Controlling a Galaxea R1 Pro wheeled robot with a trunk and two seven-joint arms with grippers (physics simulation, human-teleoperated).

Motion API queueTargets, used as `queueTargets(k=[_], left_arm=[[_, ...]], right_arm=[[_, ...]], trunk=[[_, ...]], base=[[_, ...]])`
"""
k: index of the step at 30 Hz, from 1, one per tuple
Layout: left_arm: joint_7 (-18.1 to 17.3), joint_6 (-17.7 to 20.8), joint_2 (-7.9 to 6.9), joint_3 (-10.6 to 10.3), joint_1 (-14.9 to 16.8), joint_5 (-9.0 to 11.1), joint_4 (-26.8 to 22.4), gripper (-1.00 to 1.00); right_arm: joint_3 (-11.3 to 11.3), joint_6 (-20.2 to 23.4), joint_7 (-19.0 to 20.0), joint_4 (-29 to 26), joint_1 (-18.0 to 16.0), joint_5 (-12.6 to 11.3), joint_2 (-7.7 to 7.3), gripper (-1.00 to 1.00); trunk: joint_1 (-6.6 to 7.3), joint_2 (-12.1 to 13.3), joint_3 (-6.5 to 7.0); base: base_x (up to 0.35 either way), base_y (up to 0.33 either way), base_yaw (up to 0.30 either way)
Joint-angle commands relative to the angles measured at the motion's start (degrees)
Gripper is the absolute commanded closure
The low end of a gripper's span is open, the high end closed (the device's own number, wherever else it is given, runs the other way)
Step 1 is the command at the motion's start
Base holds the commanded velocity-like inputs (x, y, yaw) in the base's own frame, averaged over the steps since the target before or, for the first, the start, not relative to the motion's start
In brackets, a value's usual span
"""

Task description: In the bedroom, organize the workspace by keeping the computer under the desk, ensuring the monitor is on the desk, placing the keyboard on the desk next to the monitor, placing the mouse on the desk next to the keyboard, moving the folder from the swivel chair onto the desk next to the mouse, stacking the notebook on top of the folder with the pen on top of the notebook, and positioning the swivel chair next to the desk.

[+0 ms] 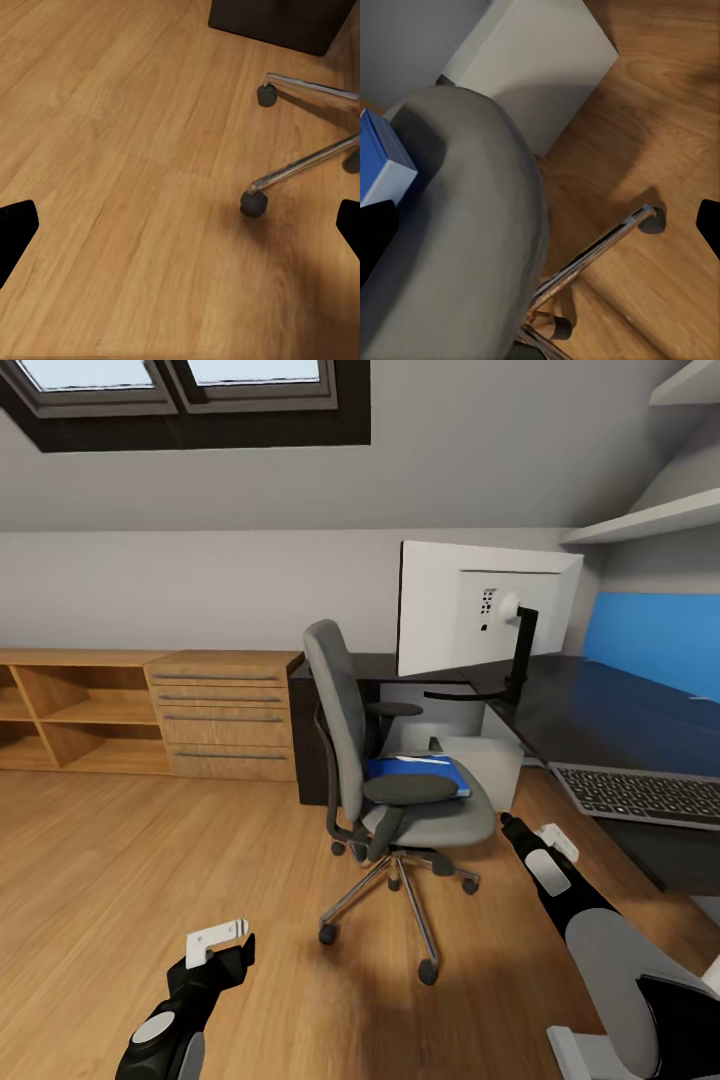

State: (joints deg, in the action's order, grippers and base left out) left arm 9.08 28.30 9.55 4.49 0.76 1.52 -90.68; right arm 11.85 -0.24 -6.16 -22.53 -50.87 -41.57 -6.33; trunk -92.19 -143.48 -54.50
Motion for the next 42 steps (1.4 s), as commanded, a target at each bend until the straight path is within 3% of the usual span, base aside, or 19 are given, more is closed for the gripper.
queueTargets(k=[1,42], left_arm=[[0.17,0.28,0.01,0.02,0.03,0.18,-0.06,-1.00],[0.18,0.19,-0.05,-0.01,0.03,0.24,0.90,-1.00]], right_arm=[[-0.05,-0.02,-0.17,-0.06,-0.02,-0.59,0.00,-1.00],[1.18,-0.03,-0.17,-0.06,-0.02,-0.79,-0.79,-1.00]], trunk=[[0.01,-0.02,-0.06],[0.01,-0.02,-0.06]], base=[[0.106,0.000,0.000],[0.128,0.000,0.000]])
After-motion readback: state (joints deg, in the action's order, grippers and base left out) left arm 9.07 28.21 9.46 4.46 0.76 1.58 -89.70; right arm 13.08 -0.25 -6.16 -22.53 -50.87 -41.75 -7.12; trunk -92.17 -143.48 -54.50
